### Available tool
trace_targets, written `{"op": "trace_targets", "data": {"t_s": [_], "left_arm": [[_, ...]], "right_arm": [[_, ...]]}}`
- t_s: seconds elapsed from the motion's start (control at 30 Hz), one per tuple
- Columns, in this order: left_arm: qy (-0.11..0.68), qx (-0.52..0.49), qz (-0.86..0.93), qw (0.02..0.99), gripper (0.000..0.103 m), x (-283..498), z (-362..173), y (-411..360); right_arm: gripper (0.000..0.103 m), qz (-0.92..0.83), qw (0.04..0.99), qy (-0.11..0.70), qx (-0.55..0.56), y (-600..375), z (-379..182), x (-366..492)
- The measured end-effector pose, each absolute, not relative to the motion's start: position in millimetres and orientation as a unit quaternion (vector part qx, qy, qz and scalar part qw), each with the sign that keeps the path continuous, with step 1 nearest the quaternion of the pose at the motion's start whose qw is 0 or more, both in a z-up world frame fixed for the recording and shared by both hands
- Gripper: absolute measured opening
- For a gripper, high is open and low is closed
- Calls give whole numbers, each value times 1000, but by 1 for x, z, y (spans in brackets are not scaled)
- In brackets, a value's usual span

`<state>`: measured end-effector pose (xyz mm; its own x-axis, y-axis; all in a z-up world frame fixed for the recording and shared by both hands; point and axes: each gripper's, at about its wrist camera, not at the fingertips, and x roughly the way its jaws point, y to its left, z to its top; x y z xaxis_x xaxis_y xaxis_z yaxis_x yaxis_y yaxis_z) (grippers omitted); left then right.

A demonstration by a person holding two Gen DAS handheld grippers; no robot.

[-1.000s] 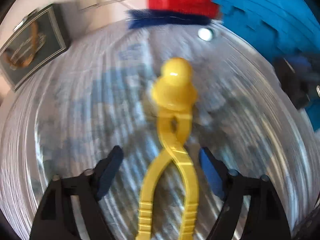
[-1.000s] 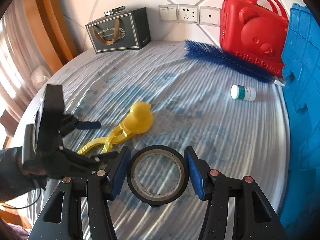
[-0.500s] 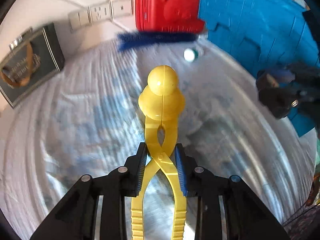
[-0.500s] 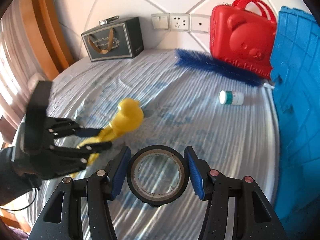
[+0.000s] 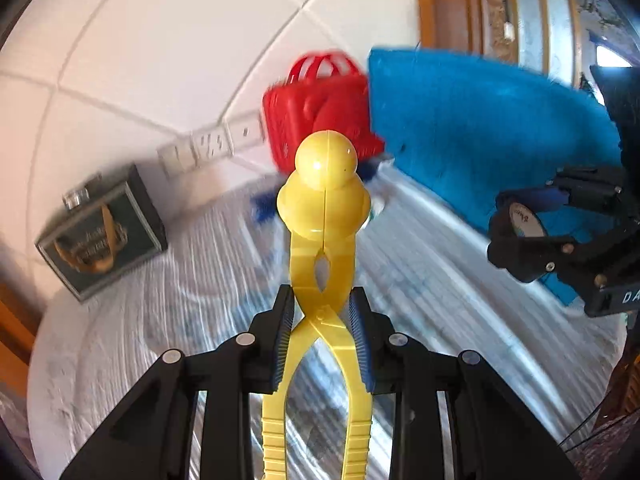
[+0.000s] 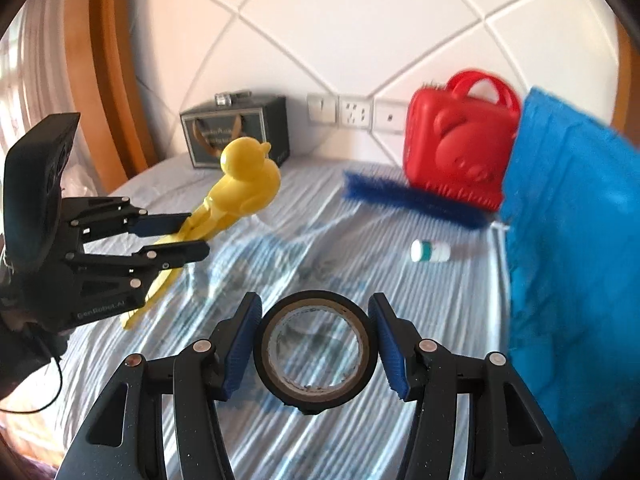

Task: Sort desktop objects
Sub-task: 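Carry the tape roll and yellow toy over the blue crate, then open both tools to drop the tape roll and toy into the crate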

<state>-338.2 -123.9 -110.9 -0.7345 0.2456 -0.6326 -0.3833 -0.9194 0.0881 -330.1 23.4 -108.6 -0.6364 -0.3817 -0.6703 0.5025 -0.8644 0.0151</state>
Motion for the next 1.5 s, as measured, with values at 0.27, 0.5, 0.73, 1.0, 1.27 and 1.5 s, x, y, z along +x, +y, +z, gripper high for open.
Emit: {"op": "trace_targets", "data": {"t_s": [0.27, 0.5, 0.73, 1.0, 1.27, 1.5], "left_arm": [[105, -226, 938, 243, 28, -307, -14, -63], [121, -161, 919, 338, 28, -302, 62, 41], [131, -143, 899, 392, 28, -320, 94, 153], [152, -133, 905, 375, 83, -343, 102, 228], [141, -112, 929, 324, 90, -345, 108, 222], [114, -122, 954, 249, 91, -346, 87, 136]], "right_arm": [[55, -942, 186, 45, 275, 75, -19, -267], [55, -977, 76, 39, 193, 157, 61, -212], [55, -984, -17, 9, 179, 259, 94, -219], [83, -977, -69, -30, 201, 347, 91, -247], [90, -982, -49, -65, 170, 376, 95, -252], [96, -981, 40, -65, 178, 316, 98, -269]]}}
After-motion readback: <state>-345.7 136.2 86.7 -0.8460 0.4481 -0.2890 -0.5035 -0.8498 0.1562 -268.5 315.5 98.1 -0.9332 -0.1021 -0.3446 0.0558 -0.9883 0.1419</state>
